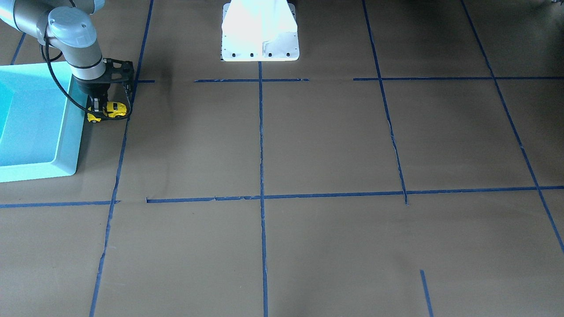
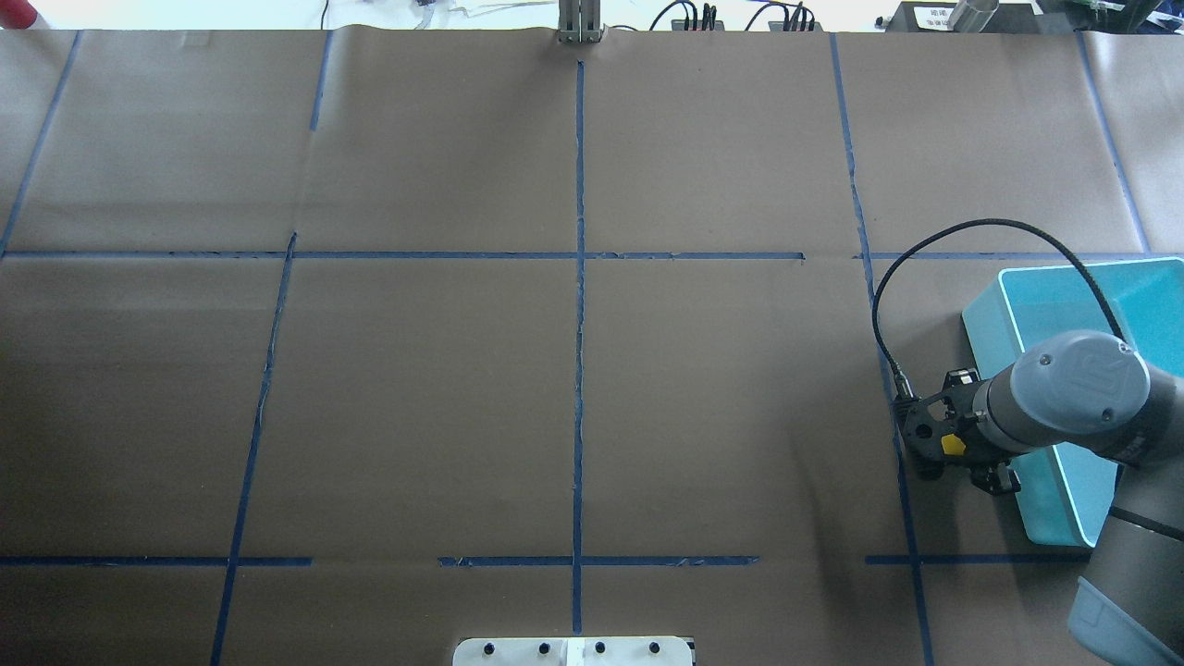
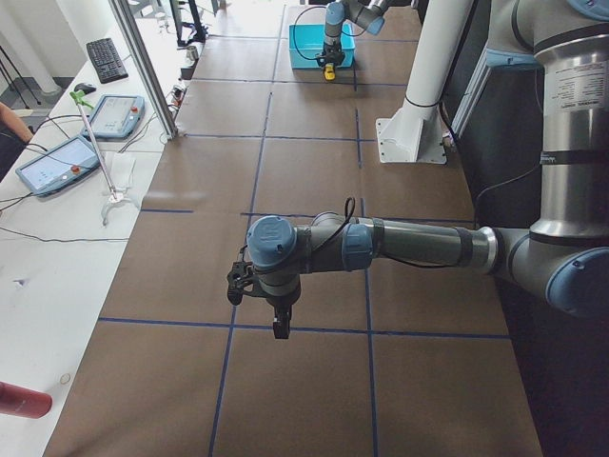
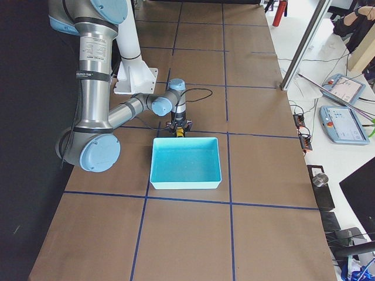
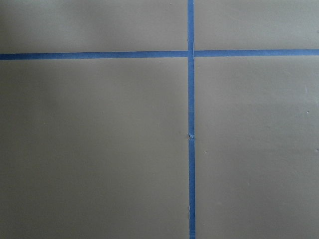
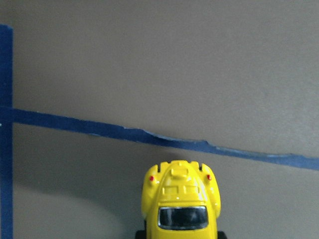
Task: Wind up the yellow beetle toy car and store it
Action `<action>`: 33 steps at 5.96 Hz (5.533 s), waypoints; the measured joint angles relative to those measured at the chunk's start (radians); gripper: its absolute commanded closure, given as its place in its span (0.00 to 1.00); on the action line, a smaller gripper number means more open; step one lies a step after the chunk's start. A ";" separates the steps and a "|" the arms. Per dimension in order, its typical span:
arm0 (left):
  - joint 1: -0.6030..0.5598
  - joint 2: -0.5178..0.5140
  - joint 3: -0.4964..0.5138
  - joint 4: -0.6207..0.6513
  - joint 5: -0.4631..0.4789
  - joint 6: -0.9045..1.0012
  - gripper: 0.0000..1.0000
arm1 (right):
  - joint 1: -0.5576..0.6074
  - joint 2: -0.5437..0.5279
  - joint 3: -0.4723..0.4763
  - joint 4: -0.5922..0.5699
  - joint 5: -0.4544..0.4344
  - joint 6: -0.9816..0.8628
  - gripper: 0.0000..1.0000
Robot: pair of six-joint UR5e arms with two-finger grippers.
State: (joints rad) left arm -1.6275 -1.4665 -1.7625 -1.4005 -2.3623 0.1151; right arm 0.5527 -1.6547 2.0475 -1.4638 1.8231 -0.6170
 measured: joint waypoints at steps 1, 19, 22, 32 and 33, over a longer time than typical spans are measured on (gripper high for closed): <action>0.000 0.000 0.000 0.000 0.000 0.000 0.00 | 0.044 0.033 0.051 -0.094 0.034 -0.013 0.99; 0.001 0.000 0.001 0.001 0.003 0.000 0.00 | 0.465 -0.030 -0.003 -0.195 0.240 -0.299 0.00; 0.000 0.000 0.002 0.001 0.003 0.000 0.00 | 0.855 0.039 -0.233 -0.201 0.446 -0.292 0.00; 0.000 0.000 0.002 0.001 0.004 0.001 0.00 | 1.050 0.015 -0.326 -0.188 0.506 0.744 0.00; 0.001 0.000 0.002 0.001 0.005 0.001 0.00 | 1.050 0.013 -0.327 -0.188 0.506 0.743 0.00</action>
State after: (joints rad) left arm -1.6265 -1.4665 -1.7610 -1.3997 -2.3578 0.1163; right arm 1.6030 -1.6414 1.7205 -1.6521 2.3286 0.1256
